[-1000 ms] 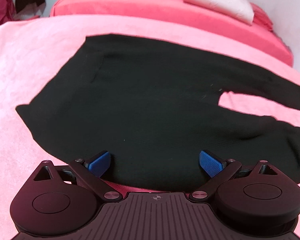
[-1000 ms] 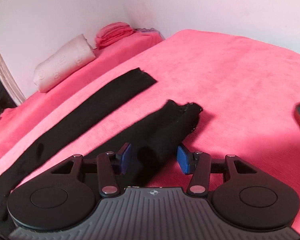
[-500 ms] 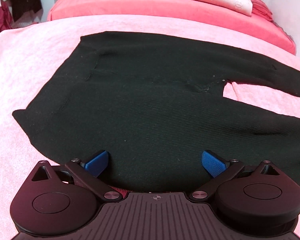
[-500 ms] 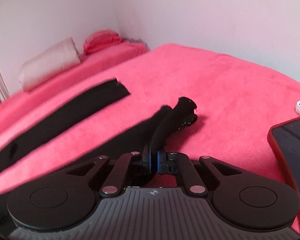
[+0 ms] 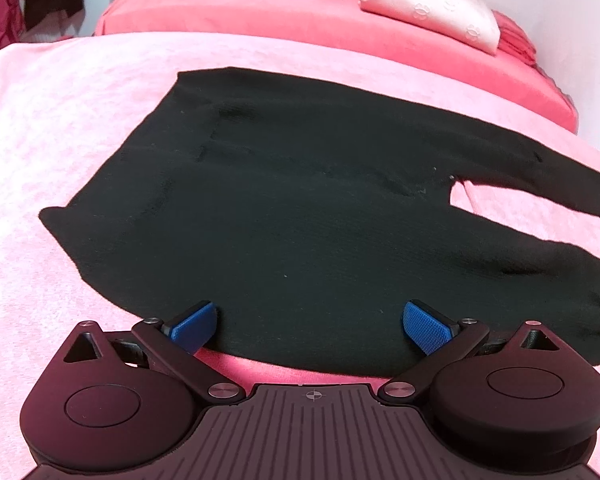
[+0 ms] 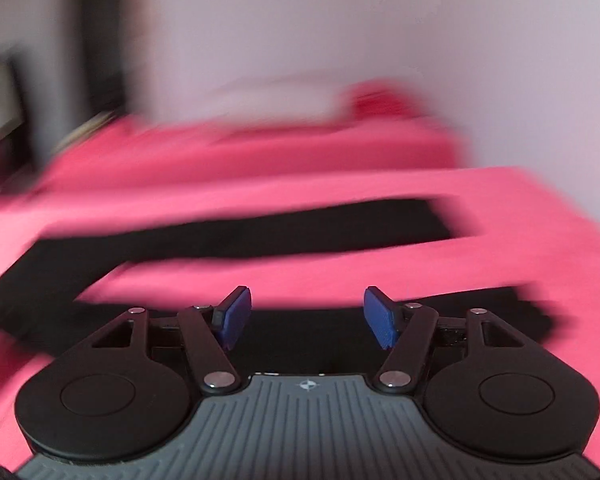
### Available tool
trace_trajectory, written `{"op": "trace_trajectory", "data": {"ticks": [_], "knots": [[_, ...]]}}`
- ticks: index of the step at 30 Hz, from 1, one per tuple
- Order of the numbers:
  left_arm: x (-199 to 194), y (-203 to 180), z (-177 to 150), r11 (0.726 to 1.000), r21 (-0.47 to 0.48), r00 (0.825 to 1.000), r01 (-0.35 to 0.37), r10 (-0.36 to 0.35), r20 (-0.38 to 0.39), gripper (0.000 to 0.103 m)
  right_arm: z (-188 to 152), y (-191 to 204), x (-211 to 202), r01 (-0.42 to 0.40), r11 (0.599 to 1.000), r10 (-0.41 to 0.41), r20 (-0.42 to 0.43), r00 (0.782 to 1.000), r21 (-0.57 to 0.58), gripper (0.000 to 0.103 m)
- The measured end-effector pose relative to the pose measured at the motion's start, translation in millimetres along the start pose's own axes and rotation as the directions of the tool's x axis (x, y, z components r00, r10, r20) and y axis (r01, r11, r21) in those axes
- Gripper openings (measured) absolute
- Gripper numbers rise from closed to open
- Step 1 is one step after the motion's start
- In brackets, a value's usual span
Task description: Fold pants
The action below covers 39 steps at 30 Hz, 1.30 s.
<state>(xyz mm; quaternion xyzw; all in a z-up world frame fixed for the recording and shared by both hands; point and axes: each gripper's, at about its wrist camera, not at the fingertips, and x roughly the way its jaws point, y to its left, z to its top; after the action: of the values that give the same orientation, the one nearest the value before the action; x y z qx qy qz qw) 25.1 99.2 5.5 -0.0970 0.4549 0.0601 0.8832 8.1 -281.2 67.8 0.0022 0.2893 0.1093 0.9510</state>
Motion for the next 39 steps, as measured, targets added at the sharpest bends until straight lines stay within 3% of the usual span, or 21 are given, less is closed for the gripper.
{"op": "trace_trajectory", "data": {"ticks": [3,5,6,7,10,15,17,18,21,22,24,27,30,36,38,39], "knots": [[1,-5,-4,1.000,0.027,1.000,-0.014,0.014,0.000,0.103,-17,69,24,-0.161,0.963,0.138,-0.115,0.984,-0.215,0.053],[0,-5,-5,0.999,0.037,1.000,-0.012,0.012,-0.002,0.103,-31,105,40,-0.183,0.917,0.137,-0.152,0.979,-0.354,0.051],[0,-4,-5,0.999,0.037,1.000,-0.008,0.008,-0.003,0.103,-34,115,46,-0.169,0.900,0.115,-0.156,0.981,-0.402,0.044],[0,-2,-6,0.999,0.035,1.000,-0.004,0.004,-0.005,0.103,-37,119,54,-0.156,0.890,0.094,-0.162,0.982,-0.429,0.024],[-2,3,-6,0.999,0.032,1.000,0.011,-0.010,-0.007,0.103,-35,107,63,-0.175,0.920,0.109,-0.200,0.974,-0.351,0.005],[-9,17,-4,1.000,0.005,1.000,0.019,-0.020,0.010,0.103,-36,87,37,-0.229,0.906,0.133,-0.276,0.952,-0.355,0.002],[-12,22,0,0.999,-0.022,0.999,0.031,-0.031,0.022,0.103,-21,66,30,-0.231,0.933,0.153,-0.275,0.949,-0.277,0.003],[-14,23,2,0.999,-0.034,0.999,0.039,-0.038,0.030,0.103,-6,49,31,-0.217,0.953,0.167,-0.232,0.958,-0.210,0.011],[-14,23,11,0.997,-0.054,0.997,0.050,-0.047,0.057,0.103,35,-7,50,-0.154,0.987,0.158,-0.097,0.983,0.052,0.060],[-12,22,14,0.998,-0.054,0.997,0.043,-0.039,0.059,0.103,41,-26,59,-0.133,0.982,0.142,-0.060,0.988,0.131,0.064],[-5,21,20,0.998,-0.060,0.998,0.028,-0.025,0.058,0.103,52,-65,90,-0.074,0.961,0.087,-0.038,0.995,0.268,0.060],[9,20,25,0.998,-0.067,0.999,-0.005,0.008,0.045,0.103,53,-111,139,0.049,0.893,-0.002,-0.106,0.994,0.447,0.049],[22,22,24,0.997,-0.073,0.999,-0.024,0.026,0.026,0.103,49,-140,170,0.111,0.842,-0.051,-0.127,0.991,0.528,0.048],[30,13,17,0.995,-0.025,0.993,-0.092,0.094,0.071,0.103,44,-165,194,0.053,0.753,-0.040,-0.034,0.999,0.656,0.053],[31,12,15,0.994,-0.020,0.991,-0.104,0.105,0.084,0.103,45,-164,197,0.050,0.757,-0.033,-0.038,0.999,0.651,0.038],[31,12,14,0.994,-0.020,0.990,-0.108,0.109,0.090,0.103,57,-168,203,0.075,0.774,-0.050,-0.057,0.997,0.629,0.006]]}}
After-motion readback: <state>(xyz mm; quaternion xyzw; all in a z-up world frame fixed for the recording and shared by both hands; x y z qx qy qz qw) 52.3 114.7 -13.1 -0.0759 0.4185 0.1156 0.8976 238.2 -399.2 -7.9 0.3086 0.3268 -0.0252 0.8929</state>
